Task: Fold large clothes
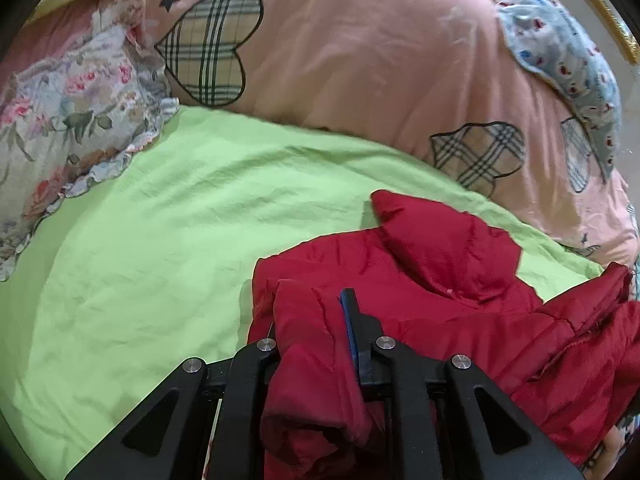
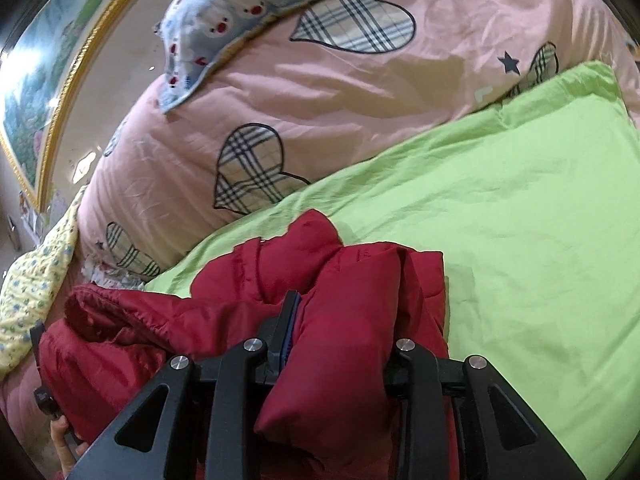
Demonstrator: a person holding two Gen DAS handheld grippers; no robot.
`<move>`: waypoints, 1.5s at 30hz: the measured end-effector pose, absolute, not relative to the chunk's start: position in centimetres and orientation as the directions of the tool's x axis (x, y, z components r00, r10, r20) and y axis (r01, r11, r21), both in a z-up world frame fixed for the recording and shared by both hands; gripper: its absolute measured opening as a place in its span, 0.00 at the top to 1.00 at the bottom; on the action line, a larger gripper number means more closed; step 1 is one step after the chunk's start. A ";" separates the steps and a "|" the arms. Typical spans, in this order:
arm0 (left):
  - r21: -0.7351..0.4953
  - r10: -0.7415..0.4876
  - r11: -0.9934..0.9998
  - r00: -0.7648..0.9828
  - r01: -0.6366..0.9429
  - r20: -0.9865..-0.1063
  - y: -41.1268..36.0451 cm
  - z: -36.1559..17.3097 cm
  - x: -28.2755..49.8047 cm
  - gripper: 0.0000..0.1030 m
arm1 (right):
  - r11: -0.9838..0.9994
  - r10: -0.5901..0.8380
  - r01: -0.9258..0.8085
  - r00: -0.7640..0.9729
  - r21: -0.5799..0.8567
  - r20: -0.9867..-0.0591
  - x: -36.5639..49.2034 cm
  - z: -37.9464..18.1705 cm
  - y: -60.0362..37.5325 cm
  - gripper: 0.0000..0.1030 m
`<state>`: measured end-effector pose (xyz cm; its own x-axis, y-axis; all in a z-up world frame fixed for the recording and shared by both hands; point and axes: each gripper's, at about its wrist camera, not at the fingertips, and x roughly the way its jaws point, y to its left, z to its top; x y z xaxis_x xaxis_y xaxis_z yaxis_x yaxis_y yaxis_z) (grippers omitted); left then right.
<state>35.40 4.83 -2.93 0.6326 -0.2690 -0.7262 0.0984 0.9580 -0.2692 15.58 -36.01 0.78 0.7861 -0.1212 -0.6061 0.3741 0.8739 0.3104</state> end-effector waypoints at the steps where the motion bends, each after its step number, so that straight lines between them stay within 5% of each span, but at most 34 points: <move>1: -0.270 -0.267 0.958 0.623 0.092 -0.735 4.7 -3.5 36.4 0.84 | 0.870 -0.125 0.382 0.783 0.312 -0.610 16.0 0.4 -36.3 0.71; 11: -0.250 -0.220 0.968 0.609 0.036 -0.763 3.5 -7.9 42.5 0.71 | 0.837 -0.145 0.441 0.749 0.323 -0.647 19.8 -3.2 -38.6 0.70; 15: -0.205 -0.135 0.978 0.633 -0.038 -0.762 4.1 -8.4 43.6 0.35 | 0.832 -0.172 0.467 0.730 0.299 -0.662 21.1 -4.0 -39.0 0.70; 31: -0.265 -0.336 0.940 0.707 0.213 -0.622 4.3 -2.0 31.7 0.36 | 0.821 -0.244 0.522 0.686 0.230 -0.685 24.2 -4.9 -39.6 0.70; 36: -0.229 -0.410 0.907 0.622 0.353 -0.667 -0.2 -4.3 28.4 0.34 | 0.814 -0.252 0.534 0.679 0.227 -0.690 24.6 -4.9 -39.8 0.70; 42: -0.068 -0.261 0.949 0.648 0.308 -0.715 -3.2 -8.8 29.6 0.32 | 0.810 -0.238 0.525 0.701 0.262 -0.672 23.3 -3.6 -39.9 0.65; 45: -0.051 -0.236 0.956 0.654 0.289 -0.719 -3.4 -10.2 31.1 0.32 | 0.813 -0.229 0.505 0.736 0.290 -0.637 21.3 -1.4 -39.2 0.53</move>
<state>31.11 -3.36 -10.17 0.6542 -0.2356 -0.7187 0.2885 0.9561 -0.0508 21.32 -39.22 -1.43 0.7357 -0.2294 -0.6373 0.5049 0.8129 0.2902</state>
